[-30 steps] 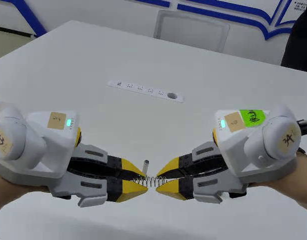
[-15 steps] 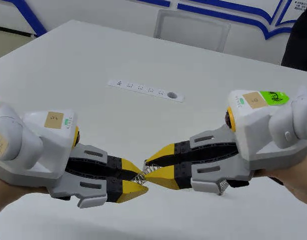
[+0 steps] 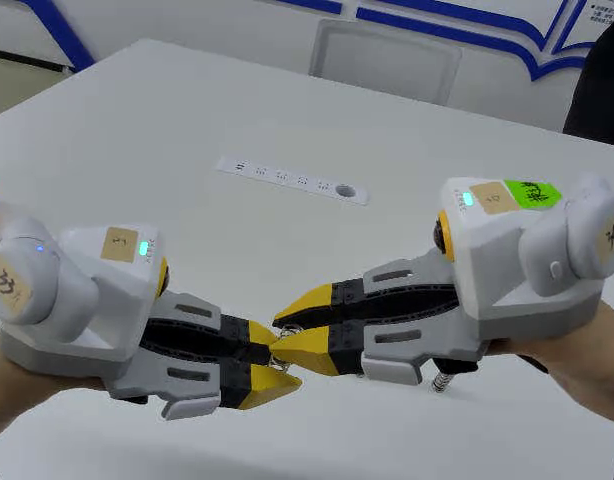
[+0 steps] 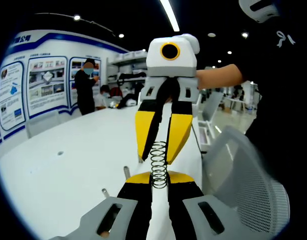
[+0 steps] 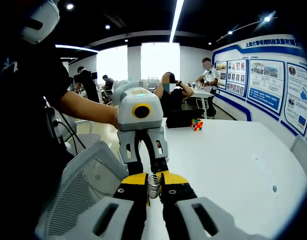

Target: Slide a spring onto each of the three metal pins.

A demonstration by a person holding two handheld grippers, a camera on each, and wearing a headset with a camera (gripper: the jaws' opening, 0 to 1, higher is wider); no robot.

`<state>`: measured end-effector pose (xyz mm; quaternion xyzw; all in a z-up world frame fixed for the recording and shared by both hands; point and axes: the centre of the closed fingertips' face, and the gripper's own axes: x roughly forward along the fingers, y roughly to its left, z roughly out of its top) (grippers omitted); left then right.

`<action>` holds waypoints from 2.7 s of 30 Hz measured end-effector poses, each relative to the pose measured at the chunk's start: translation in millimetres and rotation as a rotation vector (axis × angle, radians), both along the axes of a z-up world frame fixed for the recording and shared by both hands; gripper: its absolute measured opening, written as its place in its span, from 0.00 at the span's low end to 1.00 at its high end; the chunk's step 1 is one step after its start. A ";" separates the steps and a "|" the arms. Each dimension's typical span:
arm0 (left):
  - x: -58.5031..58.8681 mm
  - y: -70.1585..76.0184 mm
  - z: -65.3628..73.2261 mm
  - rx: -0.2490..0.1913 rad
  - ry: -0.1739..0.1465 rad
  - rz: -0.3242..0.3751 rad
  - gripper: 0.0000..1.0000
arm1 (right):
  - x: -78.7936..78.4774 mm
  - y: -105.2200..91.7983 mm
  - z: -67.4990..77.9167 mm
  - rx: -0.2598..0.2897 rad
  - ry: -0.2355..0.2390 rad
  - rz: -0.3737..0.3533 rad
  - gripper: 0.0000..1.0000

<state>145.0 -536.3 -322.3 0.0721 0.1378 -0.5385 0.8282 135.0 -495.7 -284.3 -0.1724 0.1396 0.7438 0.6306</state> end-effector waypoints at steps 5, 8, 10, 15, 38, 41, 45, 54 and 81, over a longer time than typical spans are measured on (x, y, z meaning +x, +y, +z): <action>2.0 0.8 -2.7 0.004 0.022 0.014 0.11 | 0.6 3.6 -1.9 -0.008 -0.012 -0.005 0.10; 4.1 3.1 -1.5 -0.003 0.028 0.031 0.11 | 3.5 3.8 -1.2 -0.010 -0.024 -0.006 0.10; 6.6 5.6 0.5 -0.008 0.020 0.048 0.11 | 7.1 5.1 1.0 -0.005 -0.028 -0.012 0.10; 10.6 12.5 -2.6 0.044 -0.015 0.070 0.12 | 12.1 9.2 5.3 0.005 -0.031 -0.016 0.10; 31.8 60.6 -4.0 0.049 -0.016 0.256 0.62 | 87.0 13.7 -3.8 -0.021 -0.069 -0.197 0.10; 34.2 67.0 -5.4 0.048 -0.011 0.282 0.68 | 95.6 14.4 -11.8 -0.021 -0.076 -0.204 0.10; 34.8 74.5 -10.3 0.052 0.000 0.310 0.76 | 112.4 11.5 -31.1 -0.036 -0.058 -0.242 0.11; 38.1 88.0 -18.1 0.063 0.022 0.366 0.90 | 128.7 13.4 -62.6 -0.075 -0.025 -0.304 0.11; 43.0 101.7 -35.8 0.106 0.060 0.428 0.98 | 137.0 8.9 -112.4 -0.151 0.037 -0.388 0.11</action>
